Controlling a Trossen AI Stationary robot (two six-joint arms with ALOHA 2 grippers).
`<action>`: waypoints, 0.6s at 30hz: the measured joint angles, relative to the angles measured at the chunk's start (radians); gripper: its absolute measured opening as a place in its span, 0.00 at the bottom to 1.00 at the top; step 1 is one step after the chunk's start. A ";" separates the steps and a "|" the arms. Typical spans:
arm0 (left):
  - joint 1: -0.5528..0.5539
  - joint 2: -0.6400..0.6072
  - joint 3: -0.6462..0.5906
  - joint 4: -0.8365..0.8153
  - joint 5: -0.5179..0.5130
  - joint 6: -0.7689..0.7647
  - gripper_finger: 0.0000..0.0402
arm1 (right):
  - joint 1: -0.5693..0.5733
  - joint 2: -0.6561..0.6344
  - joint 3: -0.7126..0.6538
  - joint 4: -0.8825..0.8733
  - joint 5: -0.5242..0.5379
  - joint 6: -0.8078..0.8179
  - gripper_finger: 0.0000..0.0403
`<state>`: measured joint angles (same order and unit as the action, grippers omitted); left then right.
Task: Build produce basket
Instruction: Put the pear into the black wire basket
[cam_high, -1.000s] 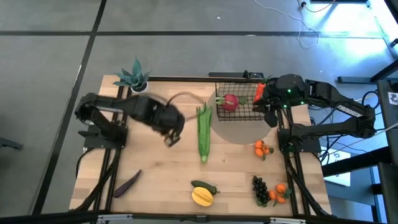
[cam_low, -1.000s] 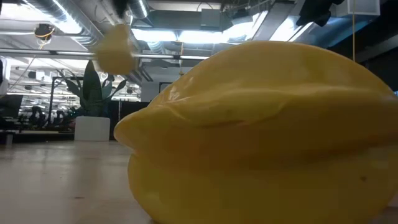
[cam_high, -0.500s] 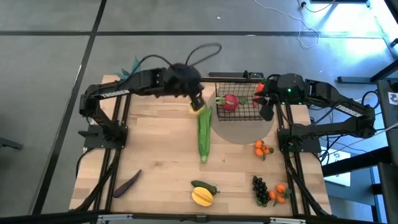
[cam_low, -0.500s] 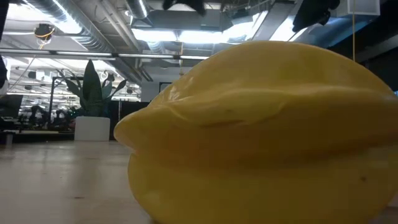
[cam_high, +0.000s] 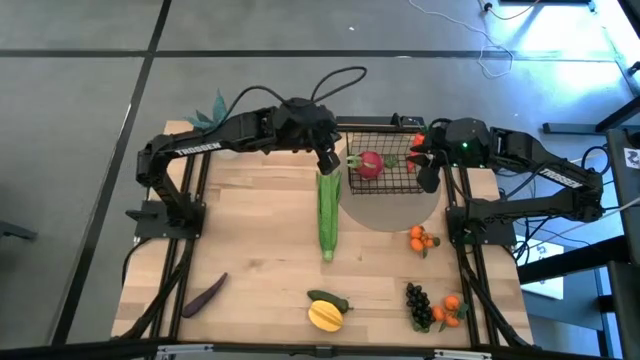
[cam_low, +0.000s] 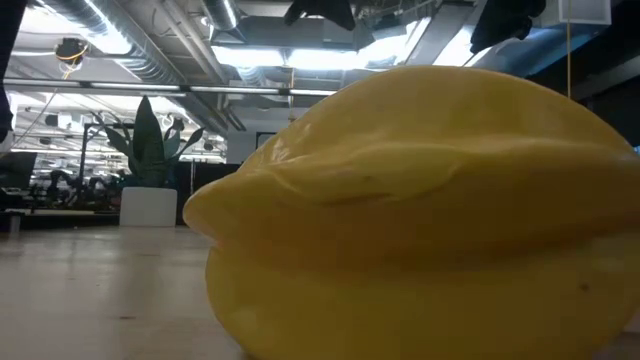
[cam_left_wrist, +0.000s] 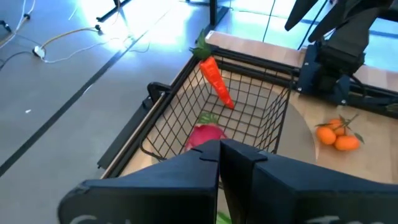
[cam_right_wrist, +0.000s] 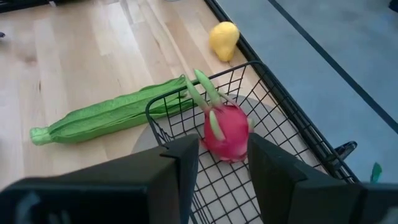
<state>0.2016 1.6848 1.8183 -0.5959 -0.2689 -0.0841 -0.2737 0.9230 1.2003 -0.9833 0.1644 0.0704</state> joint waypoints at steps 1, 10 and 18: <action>0.000 0.000 0.000 -0.001 -0.001 0.000 0.00 | 0.000 0.000 0.000 0.000 0.000 0.000 0.31; 0.001 0.000 0.000 -0.073 -0.064 -0.010 0.00 | 0.000 0.000 0.000 0.000 0.000 0.000 0.31; 0.016 0.000 0.000 -0.151 -0.081 -0.011 0.00 | 0.000 0.000 0.000 0.000 0.000 0.000 0.31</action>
<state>0.2179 1.6848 1.8183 -0.7466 -0.3500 -0.0952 -0.2737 0.9230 1.2003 -0.9836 0.1642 0.0700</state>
